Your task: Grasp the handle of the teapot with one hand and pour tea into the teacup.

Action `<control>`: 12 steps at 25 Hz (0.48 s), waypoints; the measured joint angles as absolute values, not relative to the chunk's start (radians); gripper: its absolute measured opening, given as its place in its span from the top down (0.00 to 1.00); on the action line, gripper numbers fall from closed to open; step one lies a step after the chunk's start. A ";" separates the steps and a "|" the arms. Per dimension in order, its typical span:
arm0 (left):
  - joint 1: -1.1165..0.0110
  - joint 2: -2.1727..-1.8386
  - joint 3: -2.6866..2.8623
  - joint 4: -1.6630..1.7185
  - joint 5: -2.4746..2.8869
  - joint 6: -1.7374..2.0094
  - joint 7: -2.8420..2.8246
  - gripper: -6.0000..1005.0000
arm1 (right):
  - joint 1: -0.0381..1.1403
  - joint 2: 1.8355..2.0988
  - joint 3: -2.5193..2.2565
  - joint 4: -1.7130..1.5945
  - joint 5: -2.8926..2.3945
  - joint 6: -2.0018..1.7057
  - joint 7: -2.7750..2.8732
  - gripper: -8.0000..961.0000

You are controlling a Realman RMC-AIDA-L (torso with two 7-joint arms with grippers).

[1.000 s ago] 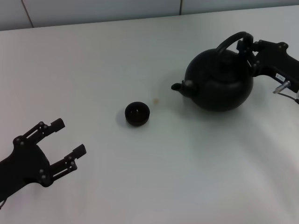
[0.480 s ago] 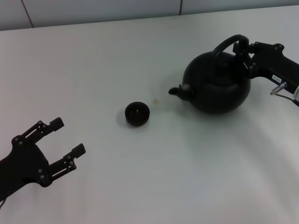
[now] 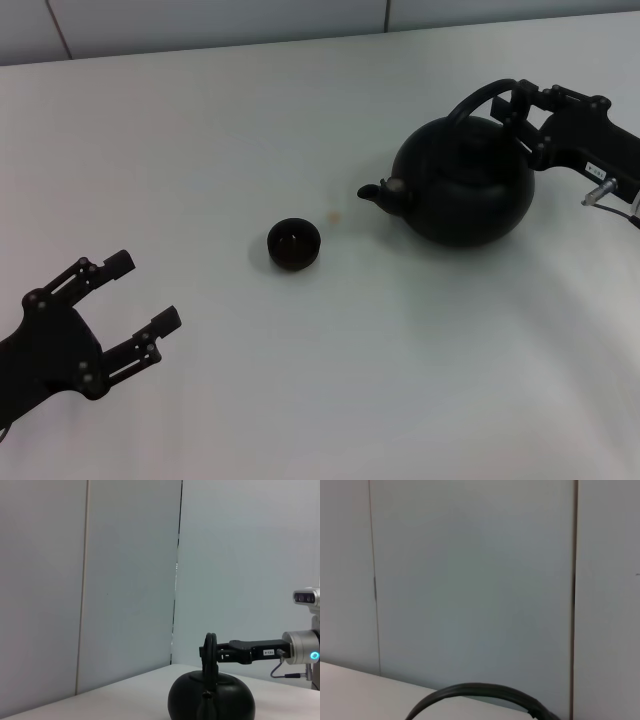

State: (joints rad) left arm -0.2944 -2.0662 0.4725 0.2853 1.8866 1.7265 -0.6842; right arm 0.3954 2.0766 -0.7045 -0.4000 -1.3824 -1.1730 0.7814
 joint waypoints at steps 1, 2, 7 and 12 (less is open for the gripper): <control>-0.294 -2.066 0.472 0.285 1.887 1.727 -0.684 0.20 | 0.392 2.077 -0.703 -0.400 -1.382 -1.177 0.782 0.71; -0.295 -2.066 0.473 0.285 1.887 1.733 -0.684 0.20 | 0.377 2.078 -0.694 -0.400 -1.374 -1.203 0.782 0.67; -0.293 -2.066 0.476 0.282 1.887 1.740 -0.676 0.20 | 0.318 2.079 -0.644 -0.372 -1.332 -1.309 0.781 0.48; -0.293 -2.067 0.480 0.262 1.892 1.725 -0.671 0.20 | 0.234 2.076 -0.617 -0.331 -1.331 -1.484 0.773 0.36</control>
State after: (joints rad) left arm -0.2930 -2.0668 0.4798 0.2623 1.8918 1.7252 -0.6714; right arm 0.2337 2.0763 -0.6171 -0.3314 -1.3313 -1.4841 0.7732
